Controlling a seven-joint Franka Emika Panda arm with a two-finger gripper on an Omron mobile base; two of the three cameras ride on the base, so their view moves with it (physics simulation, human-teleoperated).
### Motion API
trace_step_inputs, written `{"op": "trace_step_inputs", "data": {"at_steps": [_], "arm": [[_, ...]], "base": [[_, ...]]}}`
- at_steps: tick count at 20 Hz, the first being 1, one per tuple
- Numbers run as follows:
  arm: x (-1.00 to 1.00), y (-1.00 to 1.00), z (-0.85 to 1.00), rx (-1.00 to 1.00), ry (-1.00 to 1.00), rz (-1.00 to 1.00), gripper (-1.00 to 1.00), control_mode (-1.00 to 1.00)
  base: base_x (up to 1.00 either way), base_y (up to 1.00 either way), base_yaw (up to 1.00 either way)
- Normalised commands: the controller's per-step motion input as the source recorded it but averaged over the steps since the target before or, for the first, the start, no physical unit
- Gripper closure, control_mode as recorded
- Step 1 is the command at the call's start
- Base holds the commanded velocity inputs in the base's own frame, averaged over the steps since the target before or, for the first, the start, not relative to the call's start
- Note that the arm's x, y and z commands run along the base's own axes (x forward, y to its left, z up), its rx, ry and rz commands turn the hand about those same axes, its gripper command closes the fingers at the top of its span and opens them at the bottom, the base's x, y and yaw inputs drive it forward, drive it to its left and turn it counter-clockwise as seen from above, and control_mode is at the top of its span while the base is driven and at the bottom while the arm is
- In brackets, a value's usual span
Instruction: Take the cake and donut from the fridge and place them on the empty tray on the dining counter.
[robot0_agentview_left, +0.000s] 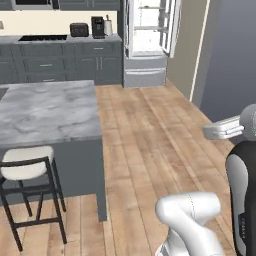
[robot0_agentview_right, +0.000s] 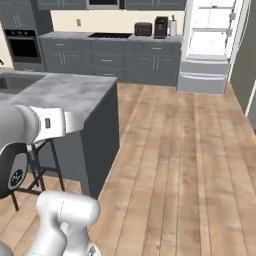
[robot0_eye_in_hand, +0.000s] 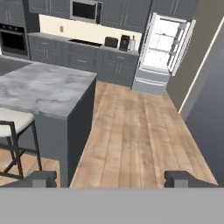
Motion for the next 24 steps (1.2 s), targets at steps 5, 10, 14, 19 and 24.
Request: {"op": "trace_step_inputs", "data": {"at_steps": [5,10,14,19,24], "arm": [[0.00,0.00,0.00,0.00,0.00,0.00,-1.00,1.00],[0.00,0.00,0.00,0.00,0.00,0.00,-1.00,1.00],[0.00,0.00,0.00,0.00,0.00,0.00,-1.00,1.00],[0.00,0.00,0.00,0.00,0.00,0.00,-1.00,1.00],[0.00,0.00,0.00,0.00,0.00,0.00,-1.00,1.00]], "base": [[0.00,-1.00,-0.02],[0.03,-1.00,0.00],[0.74,-1.00,0.00],[1.00,-0.87,0.00],[1.00,-0.27,0.00]]}}
